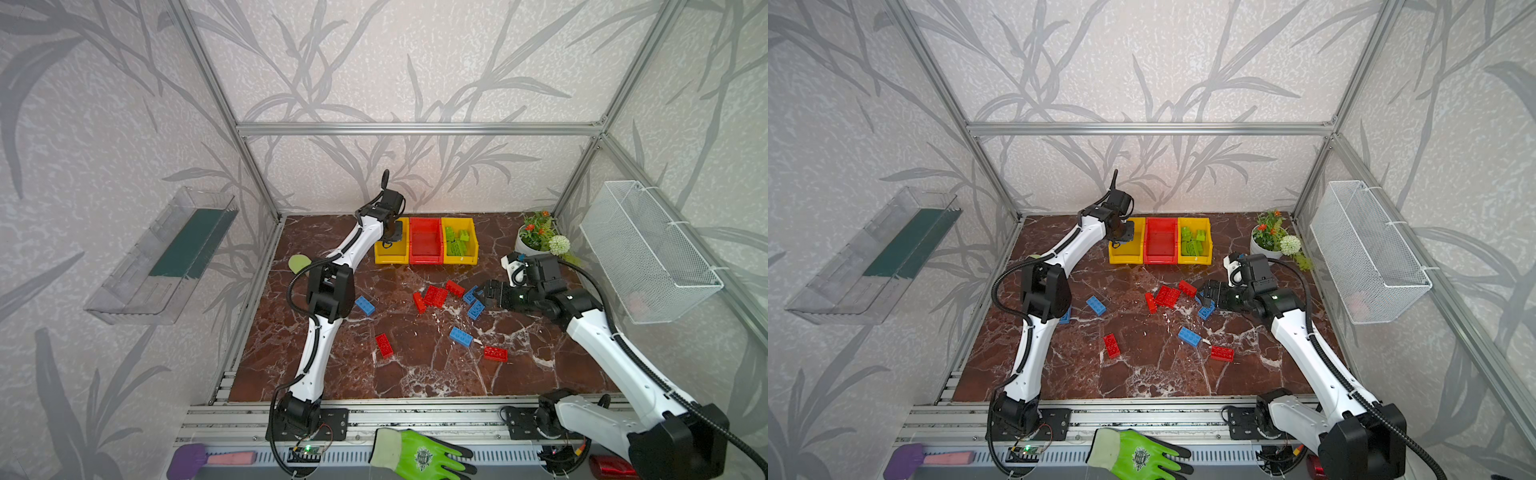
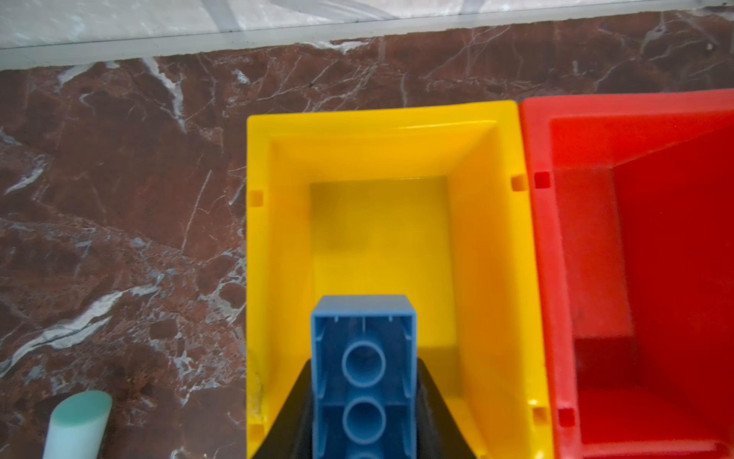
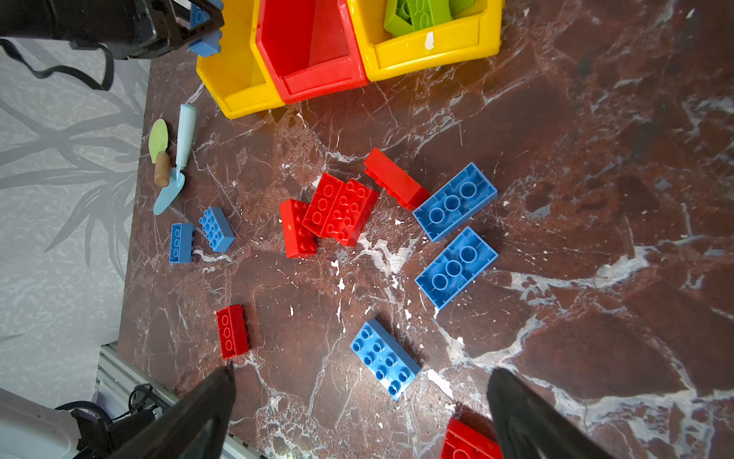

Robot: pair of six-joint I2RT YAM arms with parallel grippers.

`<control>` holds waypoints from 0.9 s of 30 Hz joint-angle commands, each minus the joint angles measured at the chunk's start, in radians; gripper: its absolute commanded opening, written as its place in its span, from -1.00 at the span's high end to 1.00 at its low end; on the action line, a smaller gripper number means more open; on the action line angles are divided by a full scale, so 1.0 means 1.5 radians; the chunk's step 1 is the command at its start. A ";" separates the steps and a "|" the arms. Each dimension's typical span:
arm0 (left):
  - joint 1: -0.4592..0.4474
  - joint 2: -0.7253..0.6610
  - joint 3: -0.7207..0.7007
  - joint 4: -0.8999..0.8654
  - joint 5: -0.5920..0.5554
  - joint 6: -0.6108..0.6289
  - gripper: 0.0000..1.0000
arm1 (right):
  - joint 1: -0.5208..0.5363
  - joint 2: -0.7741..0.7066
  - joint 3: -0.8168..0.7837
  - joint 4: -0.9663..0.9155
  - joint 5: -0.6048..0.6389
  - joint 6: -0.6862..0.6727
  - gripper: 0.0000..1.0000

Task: Sort the legos into containers by color
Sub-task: Place the lego in the container.

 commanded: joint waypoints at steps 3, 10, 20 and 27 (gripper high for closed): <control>-0.009 -0.007 0.042 -0.007 0.089 -0.027 0.70 | -0.003 0.019 0.018 0.010 -0.002 -0.007 -0.98; -0.047 0.017 0.083 0.021 0.138 -0.051 0.71 | -0.004 0.021 0.015 0.005 0.003 -0.008 -0.98; -0.077 0.123 0.219 0.026 0.112 -0.078 0.68 | -0.012 -0.005 0.012 -0.018 0.014 -0.014 -0.98; -0.077 0.137 0.218 0.042 0.126 -0.080 -0.04 | -0.021 -0.024 0.008 -0.031 0.017 -0.016 -0.98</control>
